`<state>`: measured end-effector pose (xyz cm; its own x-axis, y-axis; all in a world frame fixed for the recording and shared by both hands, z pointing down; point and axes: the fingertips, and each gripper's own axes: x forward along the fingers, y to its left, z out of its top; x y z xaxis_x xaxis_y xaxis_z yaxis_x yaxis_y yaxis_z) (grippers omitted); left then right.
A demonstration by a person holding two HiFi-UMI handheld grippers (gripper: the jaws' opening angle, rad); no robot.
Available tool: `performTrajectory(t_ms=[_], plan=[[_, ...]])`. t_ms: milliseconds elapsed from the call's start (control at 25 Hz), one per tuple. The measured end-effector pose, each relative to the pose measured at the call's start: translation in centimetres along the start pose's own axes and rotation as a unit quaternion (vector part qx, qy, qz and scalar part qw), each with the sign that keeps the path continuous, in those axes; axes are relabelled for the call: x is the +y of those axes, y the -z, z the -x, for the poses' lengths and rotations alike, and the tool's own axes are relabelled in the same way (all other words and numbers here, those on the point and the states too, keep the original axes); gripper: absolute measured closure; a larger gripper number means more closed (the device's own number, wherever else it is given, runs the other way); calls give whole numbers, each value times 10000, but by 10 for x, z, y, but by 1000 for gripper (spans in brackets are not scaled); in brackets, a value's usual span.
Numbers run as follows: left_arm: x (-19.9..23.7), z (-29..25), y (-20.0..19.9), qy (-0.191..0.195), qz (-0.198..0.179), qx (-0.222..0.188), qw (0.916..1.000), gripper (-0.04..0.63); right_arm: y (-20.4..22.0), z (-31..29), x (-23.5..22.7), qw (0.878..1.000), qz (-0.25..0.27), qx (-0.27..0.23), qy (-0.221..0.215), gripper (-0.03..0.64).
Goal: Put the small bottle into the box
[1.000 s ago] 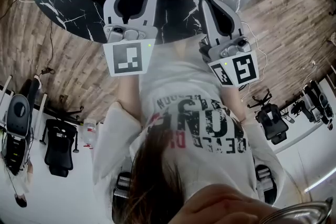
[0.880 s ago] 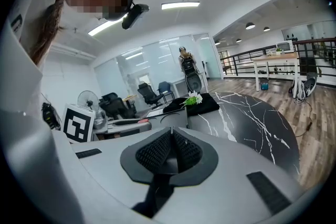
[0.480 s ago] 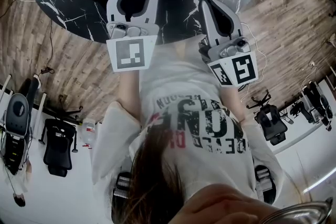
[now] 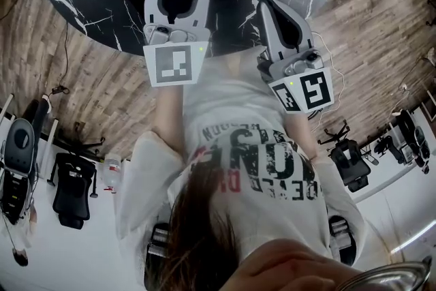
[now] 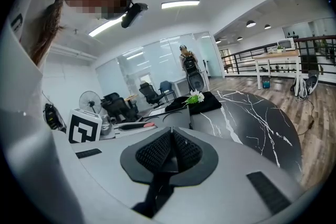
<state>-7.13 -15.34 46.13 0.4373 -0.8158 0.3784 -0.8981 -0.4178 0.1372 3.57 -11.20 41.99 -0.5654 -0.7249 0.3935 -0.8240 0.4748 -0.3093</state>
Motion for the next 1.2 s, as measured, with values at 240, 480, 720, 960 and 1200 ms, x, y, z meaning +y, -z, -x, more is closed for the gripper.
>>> performTrajectory(t_ms=[240, 480, 720, 960, 1200], plan=[[0, -2, 2, -53, 126, 18, 9999, 451, -2, 2, -2, 10000, 14, -7, 13, 607], [3, -3, 7, -122, 152, 40, 9998, 451, -1, 6, -5, 10000, 17, 9, 43, 607], [1, -5, 9, -65, 58, 88, 9999, 451, 1, 9, -5, 10000, 5, 2, 54, 607], [1, -11, 6, -70, -33, 109, 9999, 451, 1, 11, -5, 10000, -10, -22, 61, 607], [-3, -13, 7, -15, -256, 258, 9993, 451, 2, 13, -4, 10000, -12, -20, 64, 607]])
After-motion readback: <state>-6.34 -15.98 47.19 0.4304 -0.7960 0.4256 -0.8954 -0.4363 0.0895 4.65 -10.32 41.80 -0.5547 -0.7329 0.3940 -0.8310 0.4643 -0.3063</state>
